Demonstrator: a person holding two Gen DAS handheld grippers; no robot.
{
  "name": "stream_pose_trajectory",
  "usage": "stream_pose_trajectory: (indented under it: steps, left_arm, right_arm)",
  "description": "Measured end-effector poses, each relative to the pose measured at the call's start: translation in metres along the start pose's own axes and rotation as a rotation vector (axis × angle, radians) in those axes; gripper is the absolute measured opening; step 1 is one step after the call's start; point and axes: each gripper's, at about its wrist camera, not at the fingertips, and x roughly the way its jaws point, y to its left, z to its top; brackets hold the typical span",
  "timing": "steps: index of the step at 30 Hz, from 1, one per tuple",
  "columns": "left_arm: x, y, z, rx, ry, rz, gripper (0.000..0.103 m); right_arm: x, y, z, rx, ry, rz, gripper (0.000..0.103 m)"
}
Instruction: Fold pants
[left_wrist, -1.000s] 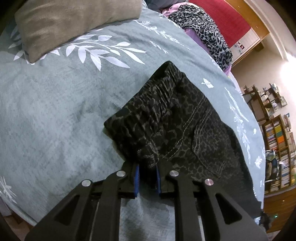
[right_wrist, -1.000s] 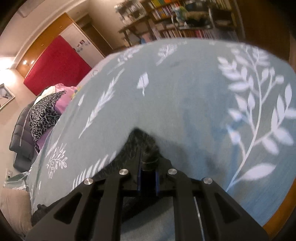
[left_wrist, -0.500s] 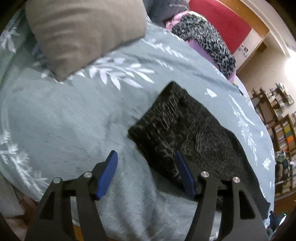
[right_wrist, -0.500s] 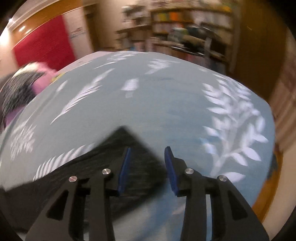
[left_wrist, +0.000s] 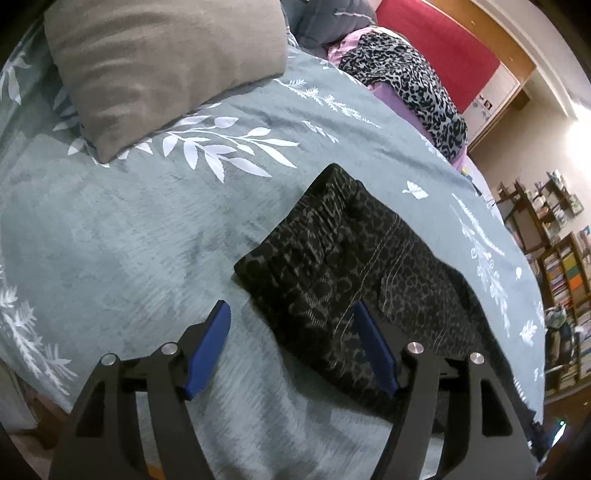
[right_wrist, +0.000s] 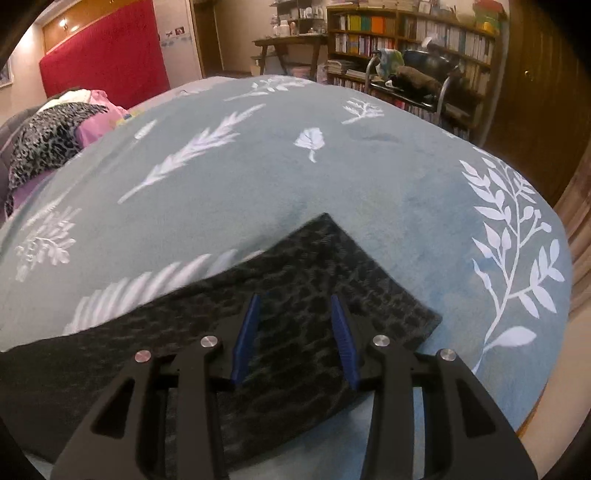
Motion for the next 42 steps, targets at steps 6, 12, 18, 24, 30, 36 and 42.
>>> stream_pose_trajectory:
  steps: [6,12,18,24,30,36,42]
  left_arm:
    - [0.013,-0.004,0.009,0.024,-0.025,0.093,0.074]
    - [0.029,0.007,0.014,0.030,-0.031,0.164,0.076]
    - [0.029,0.006,0.008,0.119,-0.058,0.215,0.076]
    - [0.023,0.004,0.008,0.136,-0.067,0.220,0.076]
    - [-0.003,-0.015,0.007,0.192,-0.127,0.220,0.076]
    - [-0.029,-0.036,0.010,0.189,-0.197,0.170,0.076]
    - [-0.014,-0.082,0.006,0.278,-0.159,0.065,0.076]
  right_arm:
    - [-0.030,0.062,-0.011,-0.125,-0.049,0.095,0.050]
    - [-0.047,0.146,-0.031,-0.266,-0.028,0.274,0.051]
    - [-0.064,0.221,-0.056,-0.361,0.036,0.454,0.051]
    - [-0.076,0.289,-0.080,-0.506,0.068,0.579,0.051]
    - [-0.077,0.328,-0.091,-0.595,0.088,0.625,0.051]
    - [-0.071,0.344,-0.092,-0.595,0.121,0.649,0.052]
    - [-0.063,0.367,-0.088,-0.609,0.157,0.688,0.052]
